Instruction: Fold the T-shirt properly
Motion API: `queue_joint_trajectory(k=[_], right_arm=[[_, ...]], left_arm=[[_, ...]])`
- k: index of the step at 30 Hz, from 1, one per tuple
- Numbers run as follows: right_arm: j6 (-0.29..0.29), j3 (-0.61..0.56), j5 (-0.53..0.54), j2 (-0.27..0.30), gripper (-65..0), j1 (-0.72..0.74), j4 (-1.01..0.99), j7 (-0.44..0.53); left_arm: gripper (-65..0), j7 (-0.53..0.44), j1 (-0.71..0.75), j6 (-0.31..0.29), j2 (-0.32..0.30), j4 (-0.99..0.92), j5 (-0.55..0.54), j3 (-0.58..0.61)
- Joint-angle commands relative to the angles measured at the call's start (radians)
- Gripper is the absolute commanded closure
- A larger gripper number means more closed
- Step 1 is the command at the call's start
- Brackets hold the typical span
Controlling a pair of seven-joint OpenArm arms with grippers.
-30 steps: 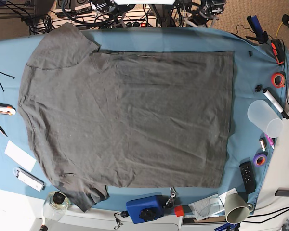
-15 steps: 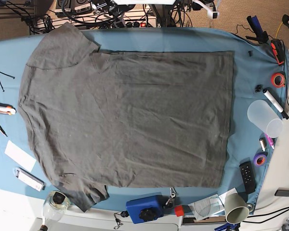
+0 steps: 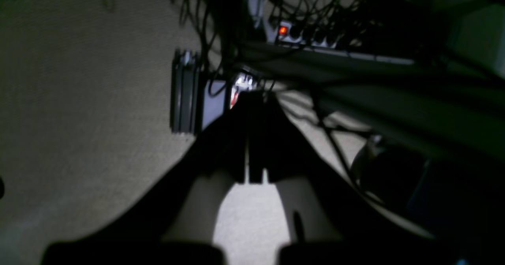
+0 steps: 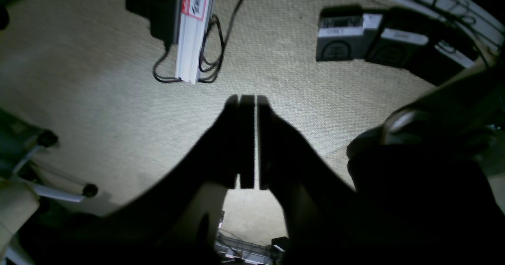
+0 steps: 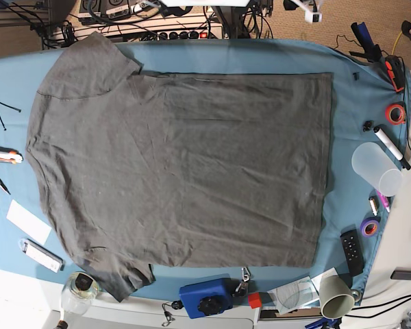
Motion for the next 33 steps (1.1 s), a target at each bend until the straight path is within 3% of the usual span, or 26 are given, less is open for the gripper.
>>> queue_joint_trajectory(k=[1,8,12,15,20,26,33], right_arm=[[-0.001,0.002,0.000,0.011,-1.9,-0.022,0.037,0.008],[-0.080,0.002,-0.001,0.095,-1.9,-0.187,0.325,-0.044],[-0.175,0.015,0.000,0.150,-1.9,-0.291,0.497,-0.093],[-0.209,0.063,0.000,0.174,-1.9,-0.369,0.614,-0.127],[-0.209,0.198,0.046,0.178,-1.9,-0.496,0.807,-0.216],[-0.202,0.349,0.143,0.178,-1.9,-0.620,1.045,-0.404],[-0.026,0.518,0.262,0.177,-1.9,-0.734,1.277,-0.473]], left_arm=[[0.0,-0.010,0.025,-0.010,-0.013,0.006,0.000,-0.001],[0.0,-0.010,0.159,-0.011,-0.034,0.154,-0.003,-0.001],[0.0,-0.010,0.251,-0.011,-0.045,0.272,-0.071,-0.001],[0.0,-0.010,0.312,-0.011,-0.056,0.356,-0.142,-0.001],[0.0,-0.010,0.410,-0.012,-0.058,0.514,-0.184,-0.001],[0.0,-0.010,0.552,-0.012,-0.058,0.712,-0.203,-0.001],[0.0,-0.010,0.697,-0.012,-0.058,0.926,-0.282,-0.002]])
